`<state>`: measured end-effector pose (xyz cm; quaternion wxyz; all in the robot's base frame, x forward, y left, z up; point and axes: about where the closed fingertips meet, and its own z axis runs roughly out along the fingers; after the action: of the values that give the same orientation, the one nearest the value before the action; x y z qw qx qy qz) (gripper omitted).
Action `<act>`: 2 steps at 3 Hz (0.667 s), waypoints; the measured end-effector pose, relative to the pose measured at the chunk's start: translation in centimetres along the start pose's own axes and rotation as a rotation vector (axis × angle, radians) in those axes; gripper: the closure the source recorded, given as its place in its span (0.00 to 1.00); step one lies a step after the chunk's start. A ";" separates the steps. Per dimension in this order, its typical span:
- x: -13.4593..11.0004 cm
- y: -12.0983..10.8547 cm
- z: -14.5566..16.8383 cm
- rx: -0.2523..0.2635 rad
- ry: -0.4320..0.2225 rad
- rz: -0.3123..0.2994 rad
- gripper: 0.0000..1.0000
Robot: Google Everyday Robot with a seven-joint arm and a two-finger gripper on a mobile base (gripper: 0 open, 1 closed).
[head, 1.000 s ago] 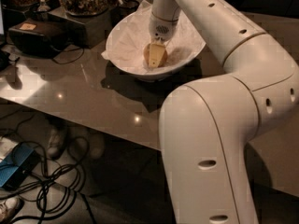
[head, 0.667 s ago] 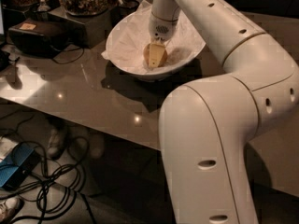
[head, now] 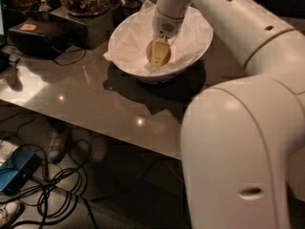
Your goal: Pick apple from white bowl
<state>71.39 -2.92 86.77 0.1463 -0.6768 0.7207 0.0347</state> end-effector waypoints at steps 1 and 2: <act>-1.8 3.3 -5.0 0.049 -0.061 -0.103 1.00; -3.2 6.4 -8.3 0.069 -0.085 -0.202 1.00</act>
Offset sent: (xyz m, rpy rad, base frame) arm -0.1241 0.0220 0.1185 0.0519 -0.1781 0.3024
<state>63.90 -1.37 94.54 0.2024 -0.7384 0.6428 0.0237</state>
